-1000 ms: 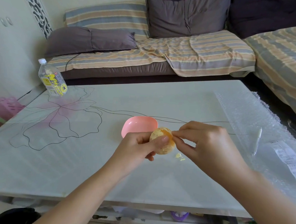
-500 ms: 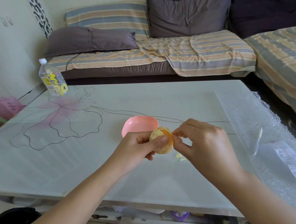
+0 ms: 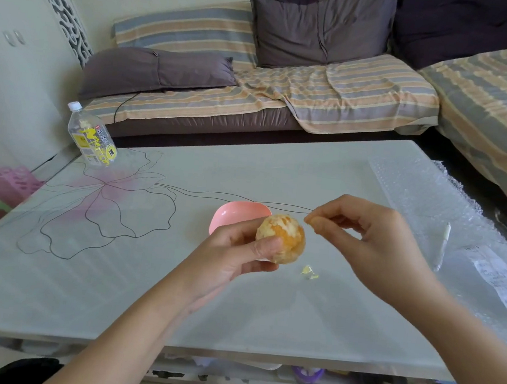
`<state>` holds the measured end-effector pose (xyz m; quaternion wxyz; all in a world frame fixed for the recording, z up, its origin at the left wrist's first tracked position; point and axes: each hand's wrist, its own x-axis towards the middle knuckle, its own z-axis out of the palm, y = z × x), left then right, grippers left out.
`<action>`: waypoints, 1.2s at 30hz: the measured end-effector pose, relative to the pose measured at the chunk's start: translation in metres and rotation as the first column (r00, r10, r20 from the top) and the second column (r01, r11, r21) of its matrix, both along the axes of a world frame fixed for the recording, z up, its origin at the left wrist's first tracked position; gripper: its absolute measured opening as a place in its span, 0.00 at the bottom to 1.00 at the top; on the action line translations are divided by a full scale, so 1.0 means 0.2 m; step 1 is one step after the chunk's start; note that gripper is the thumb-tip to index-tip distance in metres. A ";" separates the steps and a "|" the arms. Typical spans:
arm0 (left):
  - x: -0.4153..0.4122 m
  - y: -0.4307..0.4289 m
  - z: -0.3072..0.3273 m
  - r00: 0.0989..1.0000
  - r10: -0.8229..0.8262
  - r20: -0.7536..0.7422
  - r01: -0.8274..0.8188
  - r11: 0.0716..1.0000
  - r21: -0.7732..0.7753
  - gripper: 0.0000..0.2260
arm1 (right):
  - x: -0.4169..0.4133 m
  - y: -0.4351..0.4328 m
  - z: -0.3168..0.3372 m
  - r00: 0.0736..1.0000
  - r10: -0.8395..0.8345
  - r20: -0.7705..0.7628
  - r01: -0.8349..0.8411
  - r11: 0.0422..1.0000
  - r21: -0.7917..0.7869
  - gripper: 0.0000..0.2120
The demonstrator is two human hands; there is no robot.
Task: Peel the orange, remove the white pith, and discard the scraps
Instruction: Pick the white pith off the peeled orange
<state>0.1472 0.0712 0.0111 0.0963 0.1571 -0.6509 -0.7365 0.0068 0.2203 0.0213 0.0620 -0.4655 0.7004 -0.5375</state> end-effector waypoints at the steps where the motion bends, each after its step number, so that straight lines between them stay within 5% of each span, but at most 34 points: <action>1: 0.00 0.00 0.00 1.000 -0.018 -0.013 0.018 1.000 0.025 0.18 | -0.01 0.00 0.00 1.000 -0.005 0.021 0.005 1.000 0.008 0.06; 6: 0.00 -0.01 0.01 0.999 -0.021 -0.043 0.025 0.994 0.109 0.25 | -0.04 0.00 -0.01 0.999 -0.004 -0.032 0.004 1.000 0.029 0.08; 12: 0.00 0.01 0.02 1.000 -0.004 -0.006 0.005 0.994 0.106 0.11 | 0.03 -0.01 -0.01 0.987 0.087 -0.134 -0.096 0.993 -0.063 0.09; 18: 0.00 0.04 0.04 1.000 0.001 0.017 -0.004 0.989 0.146 0.14 | 0.05 -0.04 -0.03 0.996 0.019 -0.086 -0.031 0.989 -0.146 0.04; 26: -0.01 0.05 0.02 0.999 -0.017 0.040 0.009 0.982 0.190 0.19 | 0.05 -0.08 -0.08 0.870 -0.079 -0.487 0.022 0.992 -0.122 0.11; 36: -0.02 0.05 0.02 0.998 -0.040 0.055 0.028 0.977 0.210 0.26 | 0.04 -0.10 -0.10 0.879 -0.048 -0.475 0.010 0.997 -0.080 0.12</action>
